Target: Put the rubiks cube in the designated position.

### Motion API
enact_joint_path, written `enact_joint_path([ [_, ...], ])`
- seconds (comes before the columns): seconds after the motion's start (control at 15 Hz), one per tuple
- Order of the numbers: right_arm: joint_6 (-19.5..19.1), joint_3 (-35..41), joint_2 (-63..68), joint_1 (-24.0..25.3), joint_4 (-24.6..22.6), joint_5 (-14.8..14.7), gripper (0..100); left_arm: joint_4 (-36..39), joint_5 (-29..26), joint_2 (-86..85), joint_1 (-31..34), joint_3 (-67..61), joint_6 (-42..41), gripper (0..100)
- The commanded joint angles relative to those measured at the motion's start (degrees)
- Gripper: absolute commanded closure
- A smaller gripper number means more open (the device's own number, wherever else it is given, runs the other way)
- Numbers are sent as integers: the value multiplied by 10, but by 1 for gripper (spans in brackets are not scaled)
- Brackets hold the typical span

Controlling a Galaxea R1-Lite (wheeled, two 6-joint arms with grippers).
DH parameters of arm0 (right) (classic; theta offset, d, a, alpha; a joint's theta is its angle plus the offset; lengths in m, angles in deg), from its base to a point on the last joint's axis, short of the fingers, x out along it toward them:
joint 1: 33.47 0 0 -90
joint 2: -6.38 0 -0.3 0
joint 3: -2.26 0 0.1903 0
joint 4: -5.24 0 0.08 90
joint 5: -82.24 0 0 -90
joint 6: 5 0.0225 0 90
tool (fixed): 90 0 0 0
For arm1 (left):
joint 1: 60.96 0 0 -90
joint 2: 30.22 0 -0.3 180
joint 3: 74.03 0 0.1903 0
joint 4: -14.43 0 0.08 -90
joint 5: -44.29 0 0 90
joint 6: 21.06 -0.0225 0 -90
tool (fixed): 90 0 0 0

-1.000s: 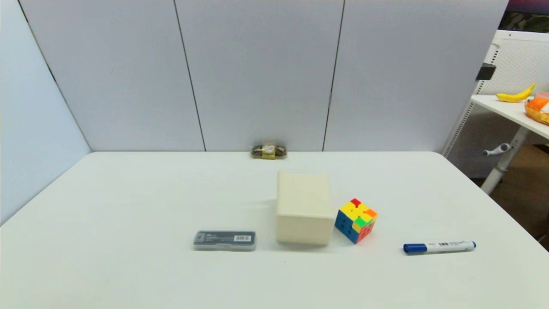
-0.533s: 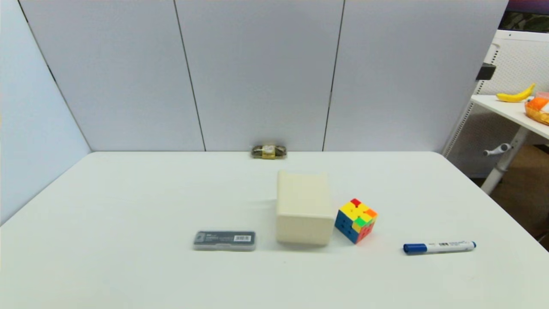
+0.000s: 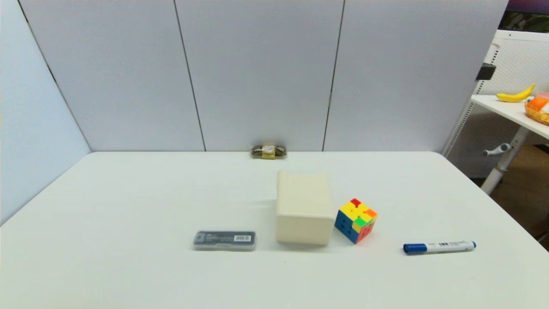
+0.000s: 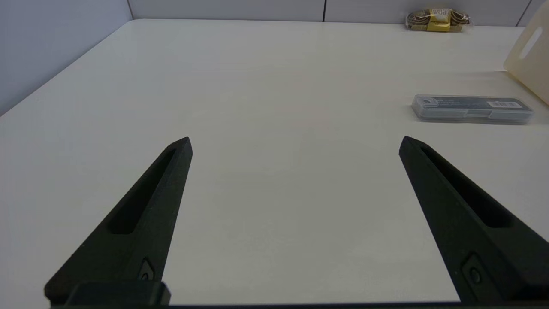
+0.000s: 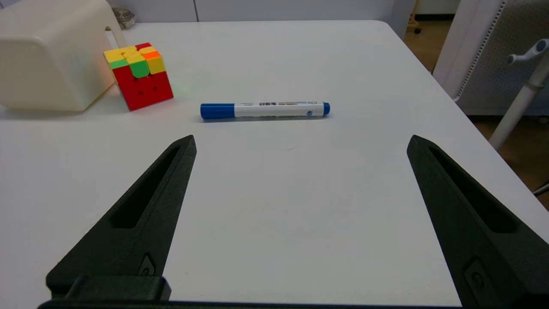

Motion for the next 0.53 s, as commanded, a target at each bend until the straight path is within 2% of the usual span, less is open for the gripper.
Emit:
enact_joint_path([
  [0.07,1,2,1,0,-1,0,0,0,0,1,0,0,0,0],
  [0.53,1,2,1,0,-1,0,0,0,0,1,0,0,0,0],
])
